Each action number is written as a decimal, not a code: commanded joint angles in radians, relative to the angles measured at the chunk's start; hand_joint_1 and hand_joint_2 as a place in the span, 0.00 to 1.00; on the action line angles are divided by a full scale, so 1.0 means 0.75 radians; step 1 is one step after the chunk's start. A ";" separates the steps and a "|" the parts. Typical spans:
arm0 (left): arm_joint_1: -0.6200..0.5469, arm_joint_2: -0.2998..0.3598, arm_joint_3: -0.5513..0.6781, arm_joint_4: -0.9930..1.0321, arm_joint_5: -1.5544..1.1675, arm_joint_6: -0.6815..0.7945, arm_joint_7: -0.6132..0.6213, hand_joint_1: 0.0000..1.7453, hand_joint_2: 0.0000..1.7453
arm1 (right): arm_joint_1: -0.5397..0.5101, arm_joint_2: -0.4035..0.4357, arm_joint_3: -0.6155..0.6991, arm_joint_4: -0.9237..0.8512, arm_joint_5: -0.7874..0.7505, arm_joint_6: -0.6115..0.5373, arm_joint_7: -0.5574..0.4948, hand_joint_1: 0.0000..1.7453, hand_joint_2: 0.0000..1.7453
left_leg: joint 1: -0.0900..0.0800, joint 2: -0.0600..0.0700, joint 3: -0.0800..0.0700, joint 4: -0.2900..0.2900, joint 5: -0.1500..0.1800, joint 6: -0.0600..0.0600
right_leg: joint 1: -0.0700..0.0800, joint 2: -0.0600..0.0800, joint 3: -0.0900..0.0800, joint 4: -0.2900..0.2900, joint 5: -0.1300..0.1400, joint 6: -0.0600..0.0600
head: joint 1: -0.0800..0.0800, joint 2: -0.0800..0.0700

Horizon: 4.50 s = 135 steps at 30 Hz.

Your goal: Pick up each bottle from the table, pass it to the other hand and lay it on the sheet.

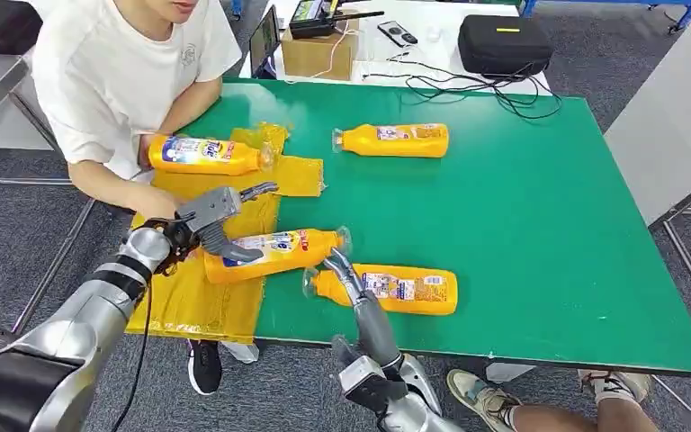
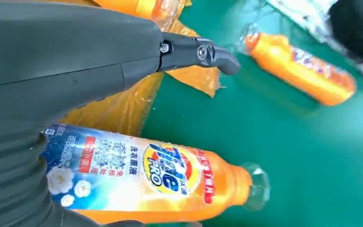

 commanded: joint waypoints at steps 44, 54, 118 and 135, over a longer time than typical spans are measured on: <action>0.850 -0.297 0.179 -1.387 0.702 0.732 -0.101 0.00 1.00 | -0.173 -0.196 -0.630 0.365 1.145 0.224 0.375 0.00 1.00 | -0.004 0.003 0.001 -0.001 -0.004 0.004 | -0.002 0.003 0.002 -0.004 -0.002 0.003 | -0.001 0.000; 0.802 -0.285 0.184 -1.299 0.712 0.748 -0.094 0.00 1.00 | -0.350 -0.150 -0.542 0.667 1.145 0.305 0.386 0.00 1.00 | -0.003 0.003 0.006 -0.001 -0.006 0.003 | -0.001 0.003 0.006 -0.004 -0.003 0.002 | 0.000 0.000; 0.939 -0.379 0.249 -1.189 0.809 0.948 -0.157 0.00 1.00 | -0.190 -0.048 -0.653 0.543 0.452 0.493 0.166 1.00 1.00 | 0.000 0.008 0.035 -0.003 -0.011 0.001 | 0.002 0.008 0.034 -0.010 -0.005 -0.001 | 0.000 0.000; 1.146 -0.366 0.040 -1.227 0.870 0.559 -0.210 0.00 1.00 | -0.021 0.044 -0.991 0.042 0.193 0.312 0.011 1.00 1.00 | -0.001 0.004 0.010 -0.001 -0.010 0.002 | -0.001 0.006 0.011 -0.006 -0.005 0.001 | -0.001 0.000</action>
